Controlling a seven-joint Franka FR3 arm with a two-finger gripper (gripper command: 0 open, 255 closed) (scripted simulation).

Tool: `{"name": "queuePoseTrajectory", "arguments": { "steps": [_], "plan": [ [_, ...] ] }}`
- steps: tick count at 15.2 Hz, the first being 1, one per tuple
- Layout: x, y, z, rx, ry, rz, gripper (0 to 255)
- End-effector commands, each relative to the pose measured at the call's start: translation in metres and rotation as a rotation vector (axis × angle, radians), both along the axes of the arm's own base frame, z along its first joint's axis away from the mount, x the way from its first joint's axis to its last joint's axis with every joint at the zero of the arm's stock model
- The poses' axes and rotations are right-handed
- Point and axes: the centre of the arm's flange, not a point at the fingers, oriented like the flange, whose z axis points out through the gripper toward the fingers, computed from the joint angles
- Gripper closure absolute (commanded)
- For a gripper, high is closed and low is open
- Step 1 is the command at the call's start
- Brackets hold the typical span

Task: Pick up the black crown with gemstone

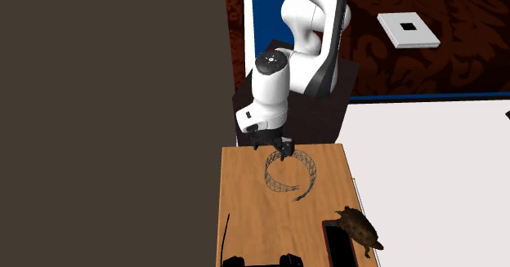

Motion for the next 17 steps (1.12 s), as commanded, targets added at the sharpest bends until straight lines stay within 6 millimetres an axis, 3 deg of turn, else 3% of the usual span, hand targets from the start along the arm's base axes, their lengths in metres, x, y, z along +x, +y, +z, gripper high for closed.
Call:
{"name": "queuePoseTrajectory", "arguments": {
  "steps": [1,6,8,9,17],
  "plan": [
    [0.001,0.001,-0.013,0.003,0.000,-0.001,0],
    [0.001,0.001,-0.042,0.003,0.000,-0.001,0],
    [0.001,0.001,-0.042,0.002,0.000,-0.001,0],
    [0.001,0.001,-0.042,0.002,0.000,-0.001,255],
    [0.001,0.001,-0.041,0.003,0.000,-0.001,255]
  ]
}}
